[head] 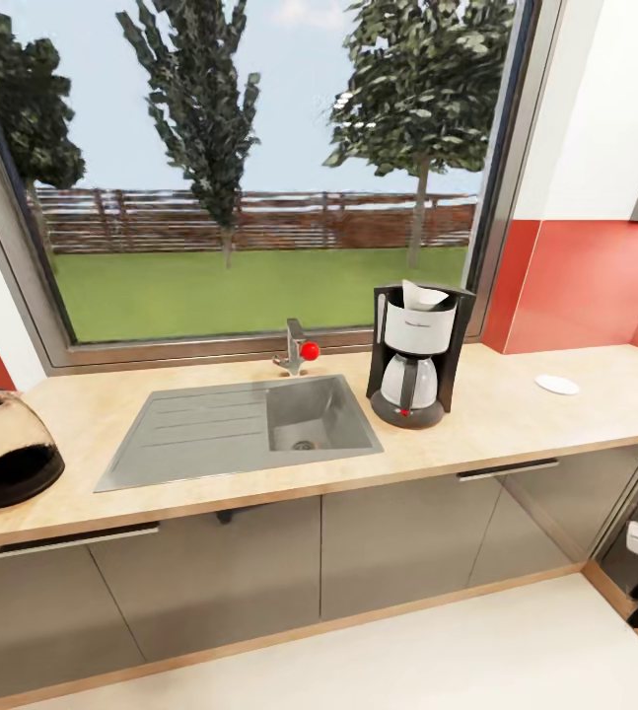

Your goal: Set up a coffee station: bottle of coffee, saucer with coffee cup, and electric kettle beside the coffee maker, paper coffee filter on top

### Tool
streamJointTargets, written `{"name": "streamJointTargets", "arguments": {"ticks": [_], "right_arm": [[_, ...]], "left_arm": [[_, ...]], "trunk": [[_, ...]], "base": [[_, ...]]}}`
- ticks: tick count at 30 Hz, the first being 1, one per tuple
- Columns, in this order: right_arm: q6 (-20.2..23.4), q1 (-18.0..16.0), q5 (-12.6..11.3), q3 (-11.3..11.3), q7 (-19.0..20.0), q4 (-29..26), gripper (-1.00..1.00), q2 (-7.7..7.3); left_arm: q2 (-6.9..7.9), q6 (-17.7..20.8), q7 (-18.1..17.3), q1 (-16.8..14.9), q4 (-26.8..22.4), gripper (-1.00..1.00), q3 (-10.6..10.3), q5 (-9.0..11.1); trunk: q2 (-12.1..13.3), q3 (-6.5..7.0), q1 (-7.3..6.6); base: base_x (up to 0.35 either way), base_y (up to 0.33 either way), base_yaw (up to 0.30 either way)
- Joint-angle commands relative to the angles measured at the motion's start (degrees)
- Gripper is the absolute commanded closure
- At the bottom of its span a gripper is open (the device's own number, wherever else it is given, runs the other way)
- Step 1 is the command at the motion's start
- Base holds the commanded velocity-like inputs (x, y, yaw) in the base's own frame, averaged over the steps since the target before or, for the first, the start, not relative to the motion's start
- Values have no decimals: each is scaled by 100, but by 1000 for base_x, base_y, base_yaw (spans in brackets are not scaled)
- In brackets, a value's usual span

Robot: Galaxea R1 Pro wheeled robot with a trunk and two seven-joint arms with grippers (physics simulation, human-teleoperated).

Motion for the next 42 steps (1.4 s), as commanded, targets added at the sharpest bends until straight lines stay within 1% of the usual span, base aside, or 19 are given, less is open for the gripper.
{"name": "streamJointTargets", "arguments": {"ticks": [1,4,5,9,12,16,17,21,22,23,24,25,28,29,32,35,38,40,42], "right_arm": [[-9,137,-112,-63,-28,7,-100,1],[-146,544,-531,-63,-304,9,-100,4],[-202,812,-775,-63,-606,11,-100,6],[-265,1356,-1282,-63,-1229,14,-100,20],[-323,1771,-1707,-63,-1630,14,-100,39],[-547,2309,-2297,-60,-2198,15,-100,72],[-694,2563,-2557,-58,-2532,15,-100,123],[-881,3016,-2944,-57,-3314,15,-100,316],[-931,3219,-3081,-58,-3781,17,-100,415],[-952,3315,-3146,-59,-4028,18,-100,466],[-996,3487,-3287,-60,-4526,20,-100,579],[-1108,3795,-3645,-64,-5445,19,-100,919],[-1261,4039,-3873,-68,-6103,15,-100,1223],[-1417,4183,-3969,-66,-6532,15,-100,1370],[-1673,4357,-4055,-65,-7016,15,-100,1538],[-1863,4487,-4096,-64,-7276,15,-100,1730],[-1994,4610,-4121,-63,-7438,15,-100,1882],[-2040,4659,-4133,-67,-7493,11,-100,1928],[-2057,4677,-4137,-69,-7514,9,-100,1941]], "left_arm": [[-1,-6,-5,0,-8,-100,-7,58],[-2,-6,-5,1,-8,-100,-7,58],[0,-6,-5,1,-8,-100,-7,58],[-2,-6,-5,2,-8,-100,-7,58],[-2,-6,-5,1,-8,-100,-7,58],[-3,-6,-5,1,-8,-100,-7,58],[-3,-6,-5,0,-8,-100,-7,58],[-3,-6,-5,1,-8,-100,-7,58],[-3,-6,-5,0,-8,-100,-7,58],[-3,-6,-5,0,-8,-100,-7,58],[-3,-6,-5,1,-8,-100,-7,58],[-1,-6,-5,2,-8,-100,-7,58],[1,-6,-5,2,-8,-100,-5,58],[3,-6,-5,2,-10,-100,-3,59],[5,-6,-5,2,-10,-100,8,62],[5,-6,-5,2,-9,-100,38,60],[6,-6,-5,2,-9,-100,74,58],[6,-6,-5,2,-9,-100,86,58],[6,-6,-5,2,-8,-100,90,58]], "trunk": [[-6,-6,1],[-6,-6,1],[-6,-6,1],[-6,-6,1],[-6,-6,1],[-6,-6,1],[-6,-6,1],[-6,-6,1],[-6,-6,1],[-6,-6,1],[-6,-6,1],[-6,-6,1],[-6,-6,1],[-6,-6,1],[-6,-6,1],[-6,-6,1],[-6,-6,1],[-6,-6,1],[-6,-6,1]], "base": [[0,0,0],[0,0,0],[0,0,0],[0,0,0],[0,0,0],[0,0,0],[0,0,0],[0,0,0],[0,0,0],[0,0,0],[0,0,0],[0,0,0],[0,0,0],[0,0,0],[0,0,0],[0,0,0],[0,0,0],[0,0,0],[0,0,0]]}}
